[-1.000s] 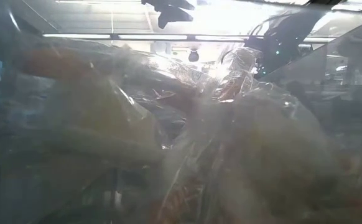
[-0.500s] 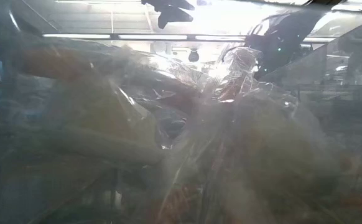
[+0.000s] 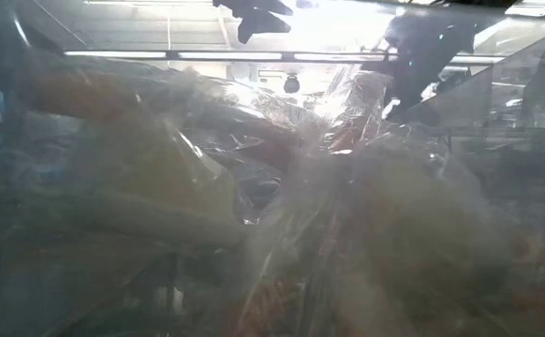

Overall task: Pick & Place Toothbrushes
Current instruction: Put the orange toothbrush into the bottom black bin

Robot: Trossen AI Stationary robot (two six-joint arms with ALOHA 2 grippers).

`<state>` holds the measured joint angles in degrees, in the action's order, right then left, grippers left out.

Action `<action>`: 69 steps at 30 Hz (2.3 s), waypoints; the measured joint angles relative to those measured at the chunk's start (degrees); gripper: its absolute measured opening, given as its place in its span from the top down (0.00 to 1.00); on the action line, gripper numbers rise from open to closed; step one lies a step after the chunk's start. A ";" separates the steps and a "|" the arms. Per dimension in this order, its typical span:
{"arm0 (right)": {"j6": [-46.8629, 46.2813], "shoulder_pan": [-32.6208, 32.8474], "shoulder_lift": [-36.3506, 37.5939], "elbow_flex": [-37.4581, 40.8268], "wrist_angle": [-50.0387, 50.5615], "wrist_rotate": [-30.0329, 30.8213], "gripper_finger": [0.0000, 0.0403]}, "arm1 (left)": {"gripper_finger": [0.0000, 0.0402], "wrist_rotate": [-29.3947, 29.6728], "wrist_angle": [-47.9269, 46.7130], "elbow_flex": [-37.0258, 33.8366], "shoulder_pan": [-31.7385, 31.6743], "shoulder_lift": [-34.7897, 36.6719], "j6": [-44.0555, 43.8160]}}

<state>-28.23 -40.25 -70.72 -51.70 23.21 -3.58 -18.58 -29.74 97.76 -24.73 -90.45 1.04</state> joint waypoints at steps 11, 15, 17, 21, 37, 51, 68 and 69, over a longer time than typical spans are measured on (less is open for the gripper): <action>1.46 0.02 8.25 0.00 -13.30 -12.09 0.57 | 0.53 0.01 -0.45 0.00 0.00 -0.02 0.00; 1.08 0.53 9.98 0.00 -17.56 -15.09 0.57 | 0.53 0.02 -0.43 0.00 0.00 -0.02 0.00; 1.01 1.26 10.44 0.00 -19.16 -15.68 0.57 | 0.53 0.03 -0.41 0.00 0.00 -0.02 0.00; 1.07 3.14 10.79 0.00 -20.29 -17.43 0.57 | 0.53 0.03 -0.37 0.00 0.00 -0.02 0.00; 4.47 9.56 10.80 0.00 -20.44 -17.96 0.57 | 0.53 2.08 -7.88 0.00 0.50 -0.29 -15.28; 9.01 9.90 10.80 0.00 -20.20 -14.46 0.57 | 0.53 24.05 -49.65 0.00 6.87 1.57 -42.92; 10.88 9.88 10.80 0.00 -16.21 -14.58 0.57 | 0.53 30.72 -52.28 0.04 12.68 -2.19 -68.83; 11.42 9.90 10.78 0.00 -15.49 -14.64 0.57 | 0.53 30.53 -52.31 0.04 12.86 -2.65 -68.84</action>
<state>-16.81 -30.35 -59.94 -51.70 7.72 -18.22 11.95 -82.05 97.80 -11.87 -93.10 -67.81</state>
